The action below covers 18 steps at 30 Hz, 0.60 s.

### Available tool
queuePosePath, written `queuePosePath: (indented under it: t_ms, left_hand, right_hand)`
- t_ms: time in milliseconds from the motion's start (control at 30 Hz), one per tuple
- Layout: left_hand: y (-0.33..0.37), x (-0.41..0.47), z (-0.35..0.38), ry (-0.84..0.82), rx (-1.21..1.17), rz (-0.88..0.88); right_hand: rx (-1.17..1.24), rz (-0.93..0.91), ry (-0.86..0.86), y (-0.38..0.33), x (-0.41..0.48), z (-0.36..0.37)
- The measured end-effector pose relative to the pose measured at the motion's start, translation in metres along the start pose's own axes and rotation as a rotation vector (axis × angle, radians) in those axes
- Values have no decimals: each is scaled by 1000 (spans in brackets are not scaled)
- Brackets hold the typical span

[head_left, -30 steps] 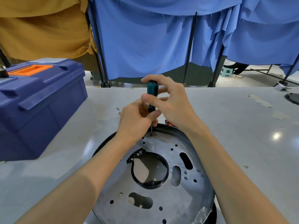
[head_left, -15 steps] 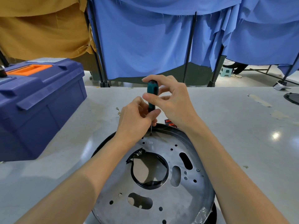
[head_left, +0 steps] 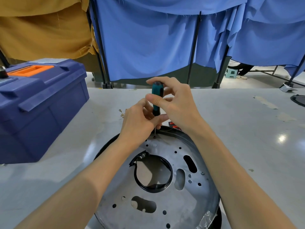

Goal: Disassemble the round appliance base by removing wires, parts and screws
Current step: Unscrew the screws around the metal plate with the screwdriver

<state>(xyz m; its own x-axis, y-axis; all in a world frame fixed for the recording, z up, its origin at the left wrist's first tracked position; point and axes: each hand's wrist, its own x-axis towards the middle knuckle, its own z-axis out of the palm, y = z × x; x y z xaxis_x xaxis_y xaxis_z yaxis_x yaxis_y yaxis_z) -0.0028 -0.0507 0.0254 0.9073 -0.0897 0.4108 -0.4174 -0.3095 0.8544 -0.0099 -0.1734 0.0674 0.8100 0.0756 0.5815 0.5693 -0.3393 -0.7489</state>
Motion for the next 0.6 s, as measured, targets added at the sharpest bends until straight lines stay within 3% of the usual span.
queuePosePath:
  t_ms: [133,333,600]
  left_hand:
    - [0,-1,1,-27,-55,28]
    - [-2,1,0,-5,-75,-2]
    - [-5,2,-2,12,-144,-5]
  right_hand:
    - [6,12,56,0,2,-7]
    - [86,7,-11,-1,1,-4]
    - [20,-2,48,1,2,-6]
